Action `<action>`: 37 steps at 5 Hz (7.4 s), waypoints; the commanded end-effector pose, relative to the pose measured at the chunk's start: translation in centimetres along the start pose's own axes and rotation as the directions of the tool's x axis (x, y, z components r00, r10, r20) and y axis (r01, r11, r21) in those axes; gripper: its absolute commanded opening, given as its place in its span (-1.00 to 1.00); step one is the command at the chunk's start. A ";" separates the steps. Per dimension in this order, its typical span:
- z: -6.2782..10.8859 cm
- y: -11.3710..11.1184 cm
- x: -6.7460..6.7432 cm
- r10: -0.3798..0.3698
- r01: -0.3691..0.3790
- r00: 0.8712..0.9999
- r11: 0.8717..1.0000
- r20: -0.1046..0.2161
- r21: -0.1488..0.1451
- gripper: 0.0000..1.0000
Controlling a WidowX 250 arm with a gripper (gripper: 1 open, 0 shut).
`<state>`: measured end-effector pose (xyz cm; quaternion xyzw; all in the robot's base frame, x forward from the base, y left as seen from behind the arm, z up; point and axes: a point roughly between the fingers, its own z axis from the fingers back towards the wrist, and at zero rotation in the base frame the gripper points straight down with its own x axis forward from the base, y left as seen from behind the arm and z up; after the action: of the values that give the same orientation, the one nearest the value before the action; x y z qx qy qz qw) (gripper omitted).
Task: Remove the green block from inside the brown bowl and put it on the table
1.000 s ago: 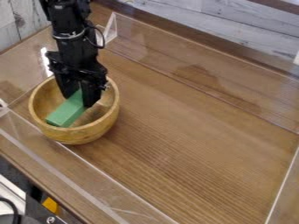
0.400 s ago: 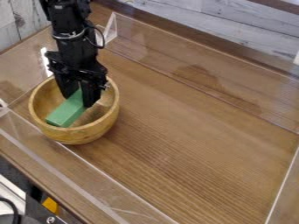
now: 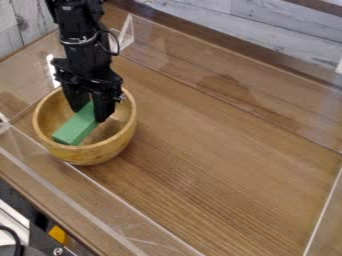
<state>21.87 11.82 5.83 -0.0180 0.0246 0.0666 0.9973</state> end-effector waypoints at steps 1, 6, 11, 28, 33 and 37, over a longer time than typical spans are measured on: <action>1.5 0.4 0.6 0.005 -0.007 0.998 1.000 0.056 0.027 -1.00; 1.6 0.4 0.5 0.025 -0.027 0.998 0.999 0.055 0.034 -1.00; 3.1 -1.0 -0.2 0.025 -0.029 0.998 0.998 0.065 0.050 -1.00; 0.3 -7.8 -1.4 -0.132 0.126 0.989 0.988 0.070 0.087 -1.00; -0.4 -8.1 -1.1 -0.171 0.166 0.982 0.984 0.074 0.065 -1.00; -0.7 -8.4 -1.0 -0.192 0.189 0.978 0.981 0.080 0.047 -1.00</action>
<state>21.66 3.26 5.09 0.0012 -0.0099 -0.0248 0.9996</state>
